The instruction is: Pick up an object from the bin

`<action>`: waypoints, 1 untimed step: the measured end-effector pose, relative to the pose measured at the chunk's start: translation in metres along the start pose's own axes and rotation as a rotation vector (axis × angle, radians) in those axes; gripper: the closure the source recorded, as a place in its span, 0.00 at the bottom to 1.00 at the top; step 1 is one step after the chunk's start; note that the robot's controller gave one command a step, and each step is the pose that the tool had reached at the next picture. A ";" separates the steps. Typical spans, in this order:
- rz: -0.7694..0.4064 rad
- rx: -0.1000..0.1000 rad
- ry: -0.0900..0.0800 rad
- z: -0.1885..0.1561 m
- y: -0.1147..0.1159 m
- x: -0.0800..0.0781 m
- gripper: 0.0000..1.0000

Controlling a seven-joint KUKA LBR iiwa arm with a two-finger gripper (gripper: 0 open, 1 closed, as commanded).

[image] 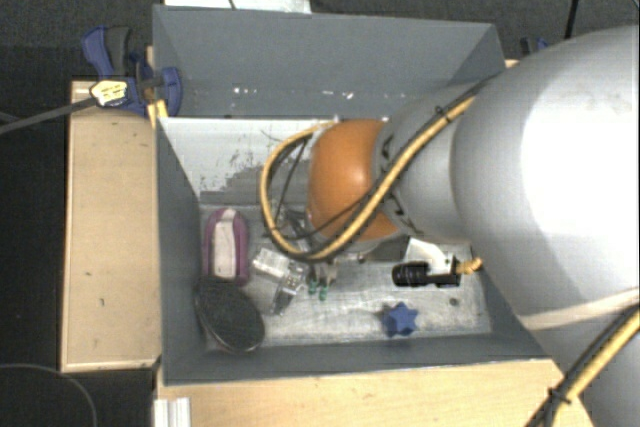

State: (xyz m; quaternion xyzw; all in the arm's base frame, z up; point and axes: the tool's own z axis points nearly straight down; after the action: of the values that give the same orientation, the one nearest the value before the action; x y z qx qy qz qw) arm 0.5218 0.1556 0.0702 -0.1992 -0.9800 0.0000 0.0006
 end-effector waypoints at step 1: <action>0.002 -0.001 0.000 0.000 0.000 0.000 0.00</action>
Offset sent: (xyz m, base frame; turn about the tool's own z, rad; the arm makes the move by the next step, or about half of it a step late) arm 0.0000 0.0000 0.0000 0.0000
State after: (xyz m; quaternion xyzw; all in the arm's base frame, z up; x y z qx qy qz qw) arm 0.5221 0.1554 0.0704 -0.2004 -0.9797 -0.0002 0.0003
